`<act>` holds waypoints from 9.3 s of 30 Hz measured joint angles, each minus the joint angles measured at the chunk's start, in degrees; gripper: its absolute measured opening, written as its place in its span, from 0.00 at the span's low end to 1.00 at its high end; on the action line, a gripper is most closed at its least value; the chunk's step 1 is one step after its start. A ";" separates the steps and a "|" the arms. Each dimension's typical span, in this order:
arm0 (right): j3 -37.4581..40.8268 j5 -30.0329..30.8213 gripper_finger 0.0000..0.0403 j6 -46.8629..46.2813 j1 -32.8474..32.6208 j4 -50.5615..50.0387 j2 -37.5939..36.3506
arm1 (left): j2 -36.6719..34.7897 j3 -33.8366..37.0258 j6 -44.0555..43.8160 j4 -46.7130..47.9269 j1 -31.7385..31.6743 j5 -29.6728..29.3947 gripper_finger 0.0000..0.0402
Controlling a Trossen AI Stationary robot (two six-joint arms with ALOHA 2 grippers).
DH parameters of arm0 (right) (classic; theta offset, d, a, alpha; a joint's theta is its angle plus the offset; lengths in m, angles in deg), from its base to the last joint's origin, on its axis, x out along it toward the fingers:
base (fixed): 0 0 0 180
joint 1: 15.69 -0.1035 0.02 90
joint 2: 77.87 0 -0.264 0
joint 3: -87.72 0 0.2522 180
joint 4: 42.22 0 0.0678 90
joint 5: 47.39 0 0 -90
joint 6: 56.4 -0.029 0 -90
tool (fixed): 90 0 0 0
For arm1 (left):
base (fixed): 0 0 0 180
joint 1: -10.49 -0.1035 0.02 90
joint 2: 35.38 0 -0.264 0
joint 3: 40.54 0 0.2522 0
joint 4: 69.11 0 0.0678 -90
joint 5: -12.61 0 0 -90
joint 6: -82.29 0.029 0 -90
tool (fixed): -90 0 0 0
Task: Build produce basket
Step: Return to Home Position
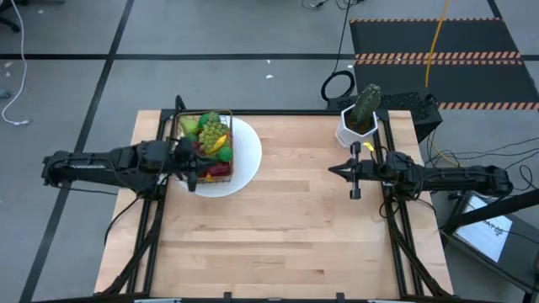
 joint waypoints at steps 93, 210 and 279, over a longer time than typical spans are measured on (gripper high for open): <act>6.86 9.16 0.00 -2.00 -9.81 -21.54 -27.11 | -34.82 28.27 17.62 -11.81 10.48 2.78 0.00; 6.86 9.00 0.00 -1.99 -9.81 -21.34 -27.11 | -34.67 34.28 22.47 -19.69 5.78 6.56 0.08; 6.86 8.97 0.00 -1.99 -9.79 -21.34 -27.09 | -34.65 34.35 22.43 -22.11 5.80 6.60 0.08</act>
